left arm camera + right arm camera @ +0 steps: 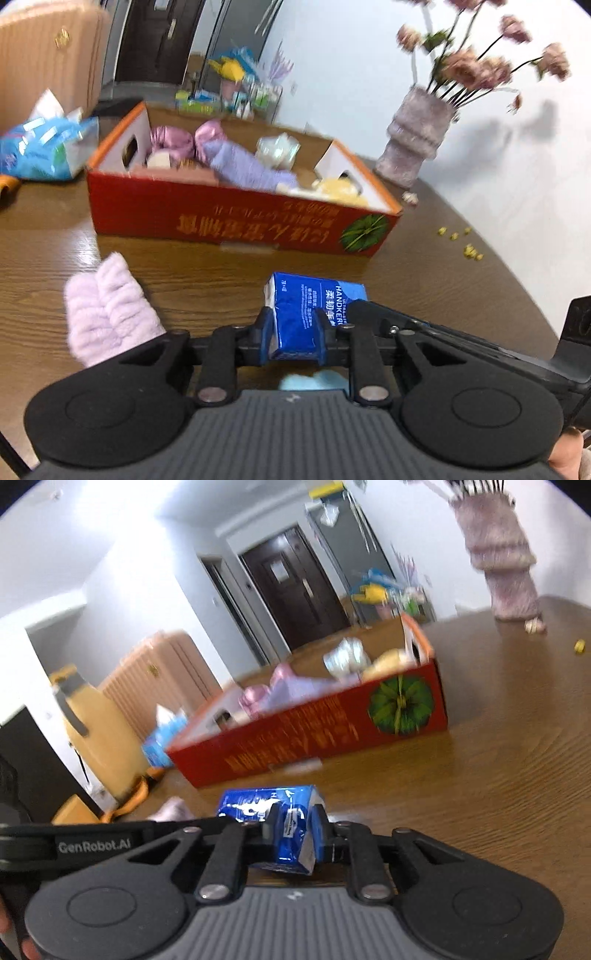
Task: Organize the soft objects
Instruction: 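Lift the blue tissue packet with both tools and carry it into the box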
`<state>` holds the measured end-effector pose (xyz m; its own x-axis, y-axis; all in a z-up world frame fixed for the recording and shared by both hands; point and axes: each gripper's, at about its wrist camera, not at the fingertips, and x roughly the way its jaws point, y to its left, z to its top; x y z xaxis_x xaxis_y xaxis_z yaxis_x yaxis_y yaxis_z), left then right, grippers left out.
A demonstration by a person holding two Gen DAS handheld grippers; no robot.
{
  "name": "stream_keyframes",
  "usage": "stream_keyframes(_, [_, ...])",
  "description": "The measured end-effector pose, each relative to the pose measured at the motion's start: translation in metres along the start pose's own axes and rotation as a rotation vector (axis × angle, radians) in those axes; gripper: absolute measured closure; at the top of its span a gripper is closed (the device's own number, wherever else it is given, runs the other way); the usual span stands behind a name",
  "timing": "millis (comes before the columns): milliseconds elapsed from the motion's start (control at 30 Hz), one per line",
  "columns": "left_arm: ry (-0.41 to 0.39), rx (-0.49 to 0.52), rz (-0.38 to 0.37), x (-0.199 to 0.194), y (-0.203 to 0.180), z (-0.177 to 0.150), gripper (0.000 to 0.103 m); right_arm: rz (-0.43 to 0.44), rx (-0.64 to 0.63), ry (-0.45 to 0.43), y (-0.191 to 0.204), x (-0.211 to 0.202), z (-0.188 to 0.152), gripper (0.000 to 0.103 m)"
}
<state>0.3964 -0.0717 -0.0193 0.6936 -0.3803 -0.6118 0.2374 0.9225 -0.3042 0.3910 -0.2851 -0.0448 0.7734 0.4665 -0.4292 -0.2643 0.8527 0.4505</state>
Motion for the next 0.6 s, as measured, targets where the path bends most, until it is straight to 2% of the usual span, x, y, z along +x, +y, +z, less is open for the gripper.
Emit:
stream_keyframes(267, [-0.04,0.024,-0.049,-0.072,-0.026,-0.03,0.08,-0.004,-0.016,-0.071,0.031,-0.074,-0.017,0.088])
stream_keyframes(467, [-0.071,0.052,-0.08,-0.1,-0.047,-0.04,0.08,-0.009,-0.012,-0.132,0.036,-0.115,-0.025,0.088])
stream_keyframes(600, [-0.097,0.063,-0.096,-0.109,-0.058,-0.039,0.08,-0.013,-0.017,-0.159,0.036,-0.127,-0.024,0.088])
